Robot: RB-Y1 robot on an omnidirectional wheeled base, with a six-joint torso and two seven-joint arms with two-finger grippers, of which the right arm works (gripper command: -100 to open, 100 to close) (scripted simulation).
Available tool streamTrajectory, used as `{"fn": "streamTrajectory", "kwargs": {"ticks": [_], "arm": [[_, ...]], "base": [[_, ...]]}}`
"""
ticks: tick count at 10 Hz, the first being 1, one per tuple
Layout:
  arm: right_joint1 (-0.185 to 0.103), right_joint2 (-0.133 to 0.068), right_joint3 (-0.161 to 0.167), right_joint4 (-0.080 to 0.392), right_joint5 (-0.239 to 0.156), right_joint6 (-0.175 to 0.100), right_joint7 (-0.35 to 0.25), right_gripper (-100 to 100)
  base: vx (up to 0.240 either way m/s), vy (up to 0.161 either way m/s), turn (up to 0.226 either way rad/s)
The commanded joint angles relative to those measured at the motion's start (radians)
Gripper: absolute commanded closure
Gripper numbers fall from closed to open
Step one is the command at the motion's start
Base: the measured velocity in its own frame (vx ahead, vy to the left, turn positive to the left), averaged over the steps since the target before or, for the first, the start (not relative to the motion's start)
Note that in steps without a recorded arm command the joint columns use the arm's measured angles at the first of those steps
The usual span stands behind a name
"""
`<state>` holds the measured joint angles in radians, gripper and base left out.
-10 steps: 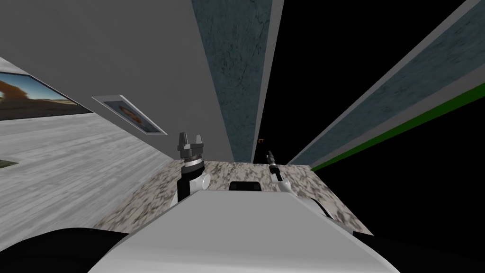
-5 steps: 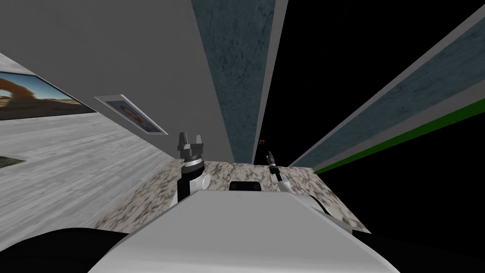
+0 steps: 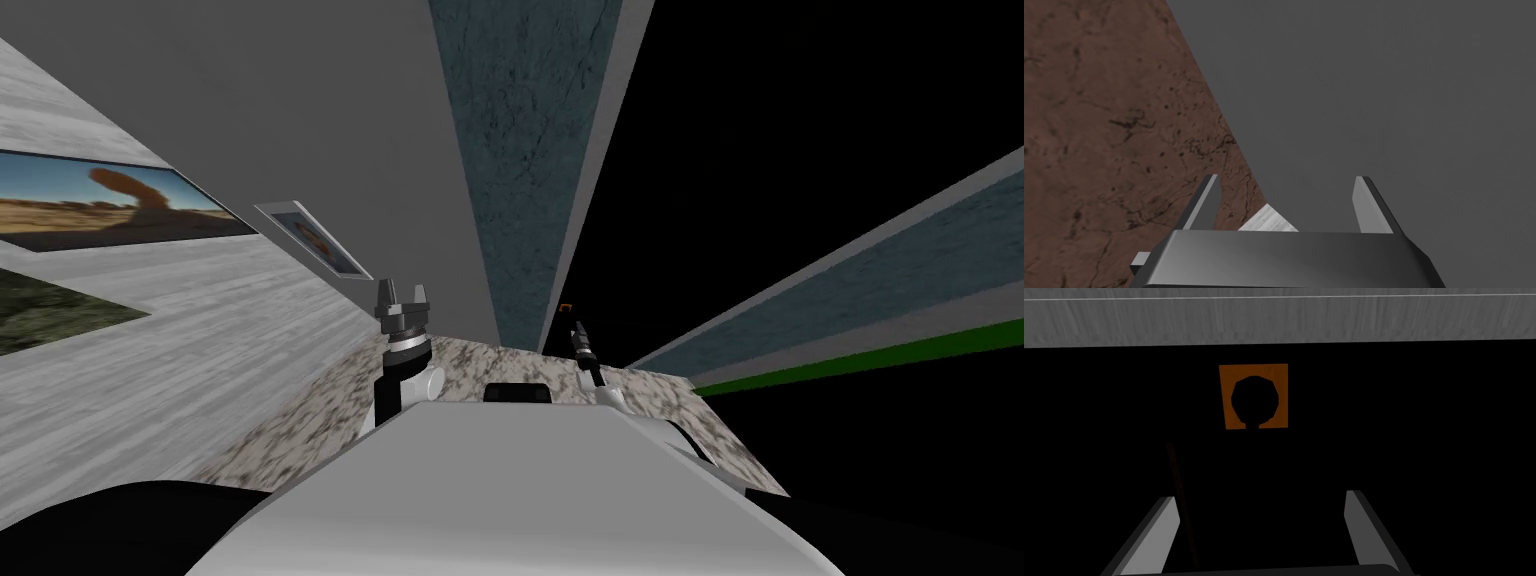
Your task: Pull the door open
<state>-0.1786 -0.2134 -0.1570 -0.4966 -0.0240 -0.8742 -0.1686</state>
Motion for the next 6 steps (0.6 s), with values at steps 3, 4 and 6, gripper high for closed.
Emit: {"fn": "streamTrajectory", "kwargs": {"ticks": [3, 4, 6], "arm": [[0.031, -0.037, -0.034, 0.024, -0.046, -0.029, -0.008, -100], [0.031, -0.037, -0.034, 0.01, -0.046, -0.029, -0.008, -100], [0.045, -0.054, -0.049, 0.027, -0.065, -0.035, -0.011, -100]], "base": [[0.137, -0.009, 0.21], [0.119, -0.019, 0.146], [0.072, -0.019, 0.103]]}}
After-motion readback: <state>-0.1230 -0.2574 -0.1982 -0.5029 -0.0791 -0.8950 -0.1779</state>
